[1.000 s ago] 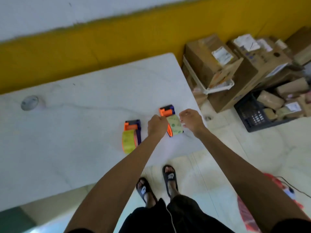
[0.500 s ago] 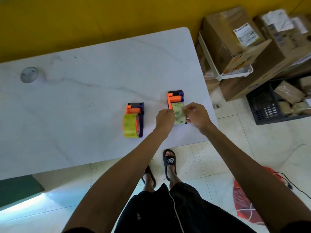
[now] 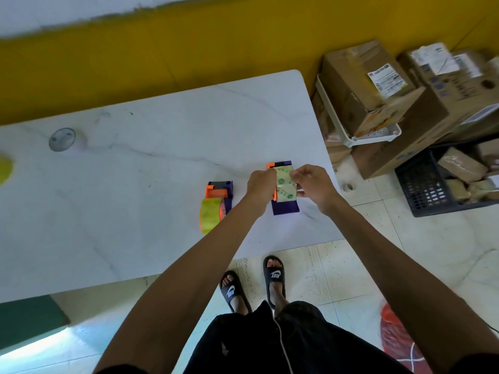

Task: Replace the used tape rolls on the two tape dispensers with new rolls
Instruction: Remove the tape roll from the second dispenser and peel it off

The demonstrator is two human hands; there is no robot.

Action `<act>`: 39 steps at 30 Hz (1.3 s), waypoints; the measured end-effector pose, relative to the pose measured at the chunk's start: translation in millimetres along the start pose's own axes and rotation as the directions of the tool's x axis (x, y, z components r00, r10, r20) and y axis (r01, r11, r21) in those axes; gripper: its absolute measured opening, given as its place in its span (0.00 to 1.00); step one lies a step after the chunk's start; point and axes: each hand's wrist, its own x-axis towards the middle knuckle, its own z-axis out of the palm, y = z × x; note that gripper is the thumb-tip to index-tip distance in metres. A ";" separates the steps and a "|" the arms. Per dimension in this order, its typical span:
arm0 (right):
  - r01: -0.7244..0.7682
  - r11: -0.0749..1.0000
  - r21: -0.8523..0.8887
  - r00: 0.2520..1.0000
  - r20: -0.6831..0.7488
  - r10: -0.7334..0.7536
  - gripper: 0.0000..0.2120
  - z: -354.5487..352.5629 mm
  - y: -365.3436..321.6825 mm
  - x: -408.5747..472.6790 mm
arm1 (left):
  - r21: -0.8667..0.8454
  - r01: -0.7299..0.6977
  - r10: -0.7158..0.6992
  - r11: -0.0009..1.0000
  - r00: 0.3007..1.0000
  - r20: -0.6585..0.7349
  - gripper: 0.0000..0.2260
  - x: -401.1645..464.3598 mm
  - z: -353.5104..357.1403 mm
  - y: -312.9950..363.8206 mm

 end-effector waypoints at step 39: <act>0.216 0.976 0.033 0.972 0.087 -0.219 0.06 -15.6 -82.9 -2.2 | 0.045 -0.462 0.462 0.886 0.869 -0.175 0.14 -30.6 -27.6 43.1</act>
